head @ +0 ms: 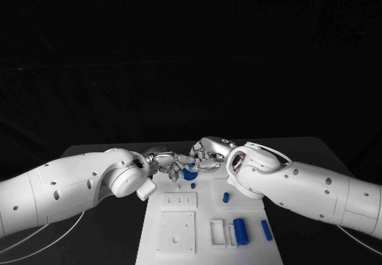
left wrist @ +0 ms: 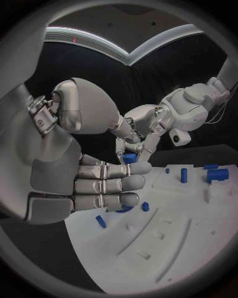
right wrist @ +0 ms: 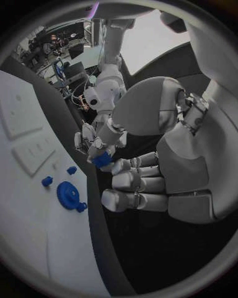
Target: Assemble the parts on the task board
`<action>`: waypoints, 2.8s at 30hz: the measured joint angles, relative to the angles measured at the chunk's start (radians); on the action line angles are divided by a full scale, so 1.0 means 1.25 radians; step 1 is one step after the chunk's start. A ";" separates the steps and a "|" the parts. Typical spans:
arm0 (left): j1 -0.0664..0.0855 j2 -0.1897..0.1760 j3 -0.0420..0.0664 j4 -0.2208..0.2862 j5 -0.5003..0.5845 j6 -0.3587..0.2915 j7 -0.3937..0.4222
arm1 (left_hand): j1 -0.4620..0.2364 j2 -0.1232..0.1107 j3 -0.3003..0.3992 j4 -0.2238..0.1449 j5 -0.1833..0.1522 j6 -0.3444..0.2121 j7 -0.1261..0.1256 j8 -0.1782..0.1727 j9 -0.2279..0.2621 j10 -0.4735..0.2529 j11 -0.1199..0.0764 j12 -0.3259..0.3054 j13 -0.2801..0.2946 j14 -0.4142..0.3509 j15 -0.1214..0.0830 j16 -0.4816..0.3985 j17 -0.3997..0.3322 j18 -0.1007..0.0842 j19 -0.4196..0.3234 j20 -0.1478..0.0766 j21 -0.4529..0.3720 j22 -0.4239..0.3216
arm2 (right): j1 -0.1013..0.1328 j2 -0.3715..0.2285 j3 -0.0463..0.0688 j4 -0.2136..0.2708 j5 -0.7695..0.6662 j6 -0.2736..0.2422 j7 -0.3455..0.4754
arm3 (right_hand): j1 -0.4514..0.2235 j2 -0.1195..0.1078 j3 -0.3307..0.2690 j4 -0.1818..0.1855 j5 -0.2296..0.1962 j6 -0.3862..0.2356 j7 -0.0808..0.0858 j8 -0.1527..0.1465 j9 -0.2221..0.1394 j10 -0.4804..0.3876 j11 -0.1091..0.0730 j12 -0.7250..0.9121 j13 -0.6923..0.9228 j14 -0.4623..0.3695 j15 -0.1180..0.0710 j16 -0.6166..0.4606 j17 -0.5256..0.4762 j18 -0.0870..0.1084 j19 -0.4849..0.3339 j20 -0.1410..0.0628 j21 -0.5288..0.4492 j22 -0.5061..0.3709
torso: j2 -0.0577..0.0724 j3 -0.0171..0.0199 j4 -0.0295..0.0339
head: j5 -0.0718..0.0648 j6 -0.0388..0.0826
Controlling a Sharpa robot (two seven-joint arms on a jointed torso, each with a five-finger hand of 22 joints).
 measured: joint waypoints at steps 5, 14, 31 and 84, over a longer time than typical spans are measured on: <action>0.000 0.000 0.000 -0.001 -0.002 0.000 -0.004 | 0.005 0.005 0.001 0.001 0.000 0.005 -0.002 0.000 0.002 -0.003 -0.003 0.002 0.005 0.000 0.000 0.003 -0.001 0.000 0.000 0.000 0.000 0.000 | -0.002 0.004 -0.001 -0.001 -0.003 0.003 -0.001 | 0.000 0.000 0.002 0.002 0.003 0.000 0.000 -0.002 0.000 0.000 0.000 0.000 0.000 0.000 0.000 0.000 0.000 0.000 0.000 0.000 0.000 0.000 | 0.000 -0.0002 0.0001 | 0.000 0.000; 0.000 0.001 0.000 -0.003 -0.005 0.000 -0.008 | 0.061 0.077 0.013 -0.036 0.010 0.022 -0.002 0.000 0.007 -0.014 -0.003 0.005 0.018 -0.007 0.001 0.006 -0.008 0.000 -0.010 0.004 0.003 0.000 | -0.004 0.005 -0.003 -0.002 -0.005 0.007 -0.003 | -0.003 -0.003 0.002 0.002 0.003 0.001 0.001 -0.001 0.000 0.000 0.000 0.000 0.000 0.001 0.001 0.000 0.000 0.000 0.004 -0.001 0.000 0.000 | 0.000 -0.0001 -0.0003 | 0.001 -0.002; 0.000 0.010 -0.001 -0.014 -0.011 0.002 -0.025 | 0.063 0.089 0.009 -0.050 0.039 0.033 -0.004 0.001 0.010 -0.014 -0.003 0.009 0.024 -0.007 0.001 0.006 -0.012 0.000 -0.010 0.004 0.003 0.001 | -0.010 0.010 -0.003 -0.003 -0.008 0.010 -0.009 | -0.003 -0.003 0.002 0.002 0.003 0.002 0.002 -0.001 0.000 0.000 0.000 0.000 0.000 0.001 0.002 0.000 0.000 0.000 0.004 -0.001 0.000 0.000 | 0.000 -0.0002 -0.0003 | 0.000 -0.004; 0.000 0.014 -0.001 -0.017 -0.046 0.009 -0.047 | 0.102 0.104 0.163 -0.061 -0.005 0.120 -0.009 0.020 0.046 0.006 -0.034 0.037 0.067 0.015 -0.017 0.064 -0.034 -0.013 0.006 0.000 0.039 -0.005 | -0.017 0.002 -0.005 0.005 -0.011 0.019 -0.009 | -0.005 -0.005 0.003 0.003 0.006 0.003 0.002 -0.001 0.002 0.003 -0.003 0.000 0.000 0.002 0.000 0.000 0.000 0.001 0.005 0.000 0.000 0.000 | 0.000 0.0001 -0.0004 | -0.001 -0.009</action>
